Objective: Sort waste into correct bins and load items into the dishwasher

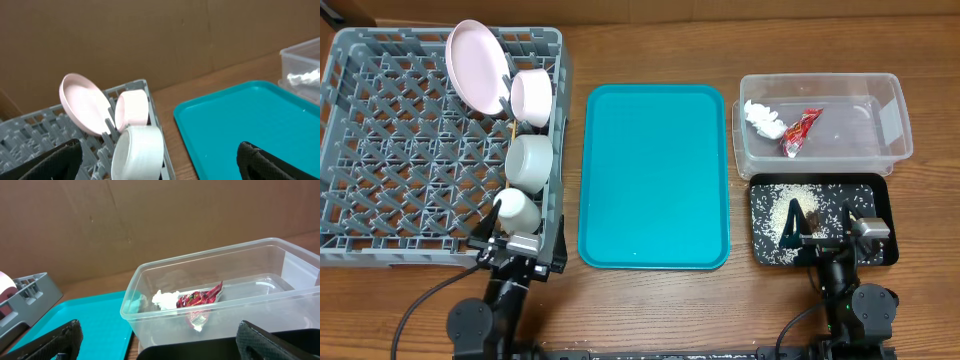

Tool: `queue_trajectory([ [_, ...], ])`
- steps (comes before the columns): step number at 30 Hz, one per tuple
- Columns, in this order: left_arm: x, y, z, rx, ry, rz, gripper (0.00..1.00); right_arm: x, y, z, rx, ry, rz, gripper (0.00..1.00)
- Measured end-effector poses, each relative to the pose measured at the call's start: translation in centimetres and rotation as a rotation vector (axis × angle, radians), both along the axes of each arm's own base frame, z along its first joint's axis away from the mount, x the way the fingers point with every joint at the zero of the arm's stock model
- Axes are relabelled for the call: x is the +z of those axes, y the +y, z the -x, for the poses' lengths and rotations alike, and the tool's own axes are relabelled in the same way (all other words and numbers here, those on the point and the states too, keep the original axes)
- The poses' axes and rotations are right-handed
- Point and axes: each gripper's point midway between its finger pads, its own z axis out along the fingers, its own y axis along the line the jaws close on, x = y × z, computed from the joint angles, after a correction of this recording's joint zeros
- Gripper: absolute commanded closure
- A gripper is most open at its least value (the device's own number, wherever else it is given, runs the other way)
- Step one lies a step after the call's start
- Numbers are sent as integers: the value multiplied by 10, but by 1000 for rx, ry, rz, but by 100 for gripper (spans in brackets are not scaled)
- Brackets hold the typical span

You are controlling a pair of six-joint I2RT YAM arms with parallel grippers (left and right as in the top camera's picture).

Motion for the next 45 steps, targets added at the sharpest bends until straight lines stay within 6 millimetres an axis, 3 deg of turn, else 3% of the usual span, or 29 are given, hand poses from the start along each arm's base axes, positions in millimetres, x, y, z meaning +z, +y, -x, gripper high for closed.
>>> queue_trajectory([
  [10,-50,11,-13,59,49,2,1,0,0,0,0,0,0,0],
  [45,-48,13,-13,69,41,1,0,0,0,0,0,0,0,0],
])
